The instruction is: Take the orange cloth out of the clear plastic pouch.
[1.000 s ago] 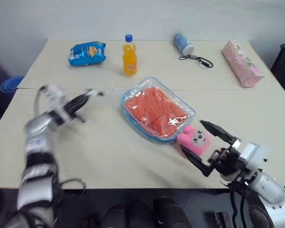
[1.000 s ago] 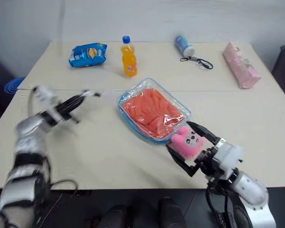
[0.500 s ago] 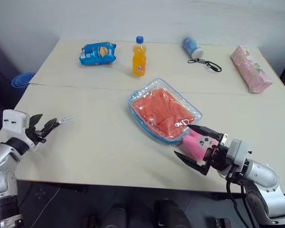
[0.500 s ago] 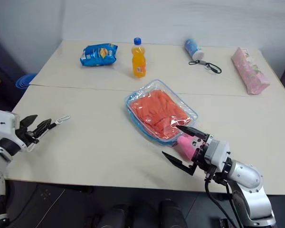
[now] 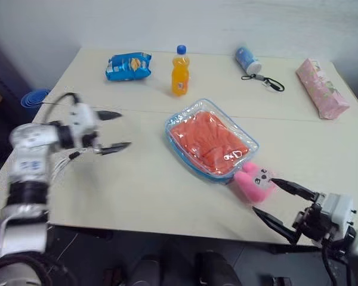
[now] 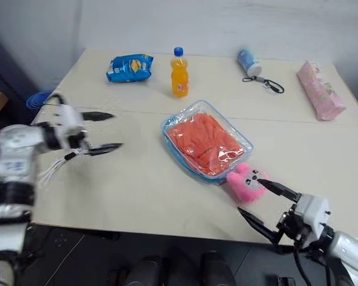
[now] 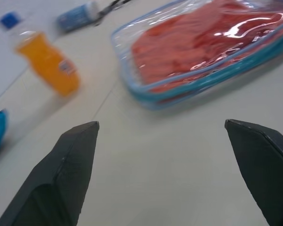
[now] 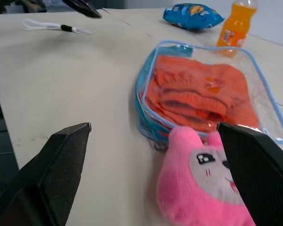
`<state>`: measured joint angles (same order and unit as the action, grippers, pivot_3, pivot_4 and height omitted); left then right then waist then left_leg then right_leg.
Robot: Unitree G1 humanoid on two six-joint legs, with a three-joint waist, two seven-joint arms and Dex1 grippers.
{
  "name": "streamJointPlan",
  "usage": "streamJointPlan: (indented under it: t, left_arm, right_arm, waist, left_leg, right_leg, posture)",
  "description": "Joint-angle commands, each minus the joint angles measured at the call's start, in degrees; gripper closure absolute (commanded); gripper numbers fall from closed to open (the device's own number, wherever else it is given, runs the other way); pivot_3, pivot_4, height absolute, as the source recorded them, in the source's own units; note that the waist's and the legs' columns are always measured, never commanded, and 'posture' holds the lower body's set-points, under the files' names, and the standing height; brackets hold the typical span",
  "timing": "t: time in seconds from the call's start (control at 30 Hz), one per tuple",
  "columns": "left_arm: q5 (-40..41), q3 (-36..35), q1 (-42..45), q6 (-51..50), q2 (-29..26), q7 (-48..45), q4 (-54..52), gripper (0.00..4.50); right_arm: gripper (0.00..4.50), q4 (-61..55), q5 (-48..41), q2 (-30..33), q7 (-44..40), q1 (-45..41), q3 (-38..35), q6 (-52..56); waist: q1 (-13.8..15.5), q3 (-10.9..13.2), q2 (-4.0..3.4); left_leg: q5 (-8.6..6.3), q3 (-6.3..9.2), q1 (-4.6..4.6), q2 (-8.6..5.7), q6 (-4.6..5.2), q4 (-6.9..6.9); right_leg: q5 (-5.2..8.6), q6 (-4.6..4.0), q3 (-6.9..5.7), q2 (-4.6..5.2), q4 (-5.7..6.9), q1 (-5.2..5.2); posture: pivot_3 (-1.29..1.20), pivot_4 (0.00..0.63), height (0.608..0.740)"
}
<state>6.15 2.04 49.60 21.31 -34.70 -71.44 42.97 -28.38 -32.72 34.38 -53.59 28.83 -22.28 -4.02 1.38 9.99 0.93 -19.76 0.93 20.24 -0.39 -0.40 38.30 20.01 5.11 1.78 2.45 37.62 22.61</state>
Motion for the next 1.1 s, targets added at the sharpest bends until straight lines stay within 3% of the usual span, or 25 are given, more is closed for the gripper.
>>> streamJointPlan:
  t: [0.03, 0.17, 0.3, 0.4, 0.63, 0.8, 1.0, 1.1]
  left_arm:
    - [-6.25, 4.96, 7.93, 10.79, 4.69, 0.00, 13.37, 0.04]
    - [-15.67, 11.41, 15.95, 16.03, 10.69, 7.33, 25.77, 0.04]
    - [-24.22, 16.11, 20.72, 15.81, 13.71, 21.96, 30.91, 0.04]
    - [-25.88, 16.83, 22.08, 16.93, 13.96, 22.10, 32.29, 0.58]
    - [-29.01, 18.15, 21.86, 19.07, 11.94, 22.57, 33.01, 2.76]
    - [-24.80, 14.19, 19.35, 17.02, 13.21, 17.96, 32.80, 4.40]
    - [-14.69, 6.88, 11.74, 8.89, 13.89, 6.69, 25.79, 4.45]
    - [-8.96, 5.12, -0.83, -6.21, 13.15, 5.25, 4.82, 4.45]
  right_arm:
    - [0.00, -2.60, 0.74, -1.58, 1.21, 1.68, -2.39, -2.46]
    - [0.00, -7.07, 1.15, -2.80, 3.87, 3.39, -2.37, -1.64]
    - [0.00, -11.32, 2.61, -4.87, 7.12, 5.47, -1.18, -1.32]
    - [0.00, -13.46, 3.76, -6.25, 8.75, 7.15, -0.98, -1.62]
    - [0.00, -13.37, 4.26, -7.79, 9.51, 9.74, -2.38, -2.97]
    - [0.00, -12.78, 5.27, -8.22, 9.96, 9.34, -1.52, -3.65]
    - [0.00, -12.45, 5.06, -8.42, 10.09, 9.17, -1.73, -3.68]
    - [0.00, -11.99, 4.99, -8.38, 9.89, 9.04, -1.63, -3.69]
  waist:
    - [-0.43, 0.02, 0.03]
    - [-1.46, 0.04, 0.06]
    - [-1.42, 0.05, 0.09]
    - [-1.27, 0.07, 0.12]
    - [-1.30, 0.07, 0.11]
    - [-1.26, 0.07, 0.11]
    - [-1.44, 0.05, 0.08]
    - [-1.59, -0.04, -0.08]
  left_leg:
    - [-0.01, -0.10, 0.02, 0.02, 0.02, 0.01]
    - [-0.04, -0.19, 0.06, 0.05, 0.08, -0.01]
    - [-0.14, -0.14, 0.05, 0.08, 0.26, -0.03]
    - [-0.14, -0.09, 0.06, 0.08, 0.26, -0.02]
    - [-0.07, -0.11, 0.05, 0.06, 0.13, -0.04]
    - [-0.08, -0.10, 0.04, 0.06, 0.15, -0.03]
    - [0.00, -0.10, 0.02, 0.07, 0.00, -0.04]
    - [0.03, -0.08, 0.00, 0.10, -0.04, -0.09]
  right_leg:
    - [-0.01, 0.01, 0.09, -0.04, 0.04, 0.05]
    - [-0.02, 0.05, 0.20, -0.07, 0.12, 0.17]
    - [-0.02, 0.05, 0.20, -0.07, 0.10, 0.20]
    - [-0.02, 0.05, 0.17, -0.06, 0.13, 0.20]
    - [-0.02, 0.05, 0.17, -0.04, 0.11, 0.20]
    - [-0.02, 0.05, 0.15, -0.04, 0.12, 0.19]
    - [-0.02, 0.05, 0.15, -0.03, 0.16, 0.19]
    - [-0.02, 0.05, 0.18, -0.02, 0.26, 0.18]
  posture:
    - [0.00, 0.150, 0.740]
    - [0.00, 0.150, 0.740]
    - [0.00, 0.150, 0.740]
    - [0.00, 0.150, 0.740]
    - [0.00, 0.150, 0.740]
    - [0.00, 0.150, 0.740]
    - [0.00, 0.150, 0.740]
    - [0.00, 0.150, 0.740]
